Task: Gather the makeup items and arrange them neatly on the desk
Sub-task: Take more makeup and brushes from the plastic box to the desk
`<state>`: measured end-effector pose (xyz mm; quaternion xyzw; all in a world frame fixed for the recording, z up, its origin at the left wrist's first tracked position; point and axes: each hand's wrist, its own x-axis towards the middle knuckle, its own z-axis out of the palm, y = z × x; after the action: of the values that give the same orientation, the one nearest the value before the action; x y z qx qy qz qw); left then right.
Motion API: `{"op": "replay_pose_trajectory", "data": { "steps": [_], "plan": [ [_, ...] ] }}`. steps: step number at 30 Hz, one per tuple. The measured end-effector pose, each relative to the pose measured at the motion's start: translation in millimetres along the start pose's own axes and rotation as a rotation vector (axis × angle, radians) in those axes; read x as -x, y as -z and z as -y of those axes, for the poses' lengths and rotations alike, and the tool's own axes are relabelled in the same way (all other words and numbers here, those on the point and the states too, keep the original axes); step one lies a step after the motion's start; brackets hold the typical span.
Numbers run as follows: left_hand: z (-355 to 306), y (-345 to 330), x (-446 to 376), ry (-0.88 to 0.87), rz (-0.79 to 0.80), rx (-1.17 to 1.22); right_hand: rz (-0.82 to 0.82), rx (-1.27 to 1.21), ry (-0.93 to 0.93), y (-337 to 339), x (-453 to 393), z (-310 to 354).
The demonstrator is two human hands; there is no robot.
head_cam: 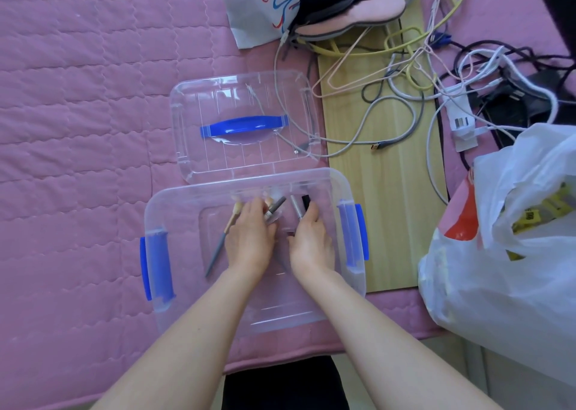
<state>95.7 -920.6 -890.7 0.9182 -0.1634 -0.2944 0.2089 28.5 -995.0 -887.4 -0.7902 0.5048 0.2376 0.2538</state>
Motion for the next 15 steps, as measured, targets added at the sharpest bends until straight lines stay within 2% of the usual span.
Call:
{"op": "replay_pose_trajectory", "data": {
  "steps": [3, 9, 15],
  "plan": [
    [8.3, 7.6, 0.6, 0.068, -0.015, 0.107, -0.011, 0.050, -0.028, 0.0, -6.4, 4.0],
    [20.7, 19.2, 5.3, 0.085, 0.001, 0.133, 0.041, 0.039, -0.143, 0.3, -15.4, 15.2],
    [19.2, 28.9, 8.6, 0.152, 0.026, 0.229, 0.107, 0.037, -0.098, 0.6, -10.3, 15.5]
  ]
}}
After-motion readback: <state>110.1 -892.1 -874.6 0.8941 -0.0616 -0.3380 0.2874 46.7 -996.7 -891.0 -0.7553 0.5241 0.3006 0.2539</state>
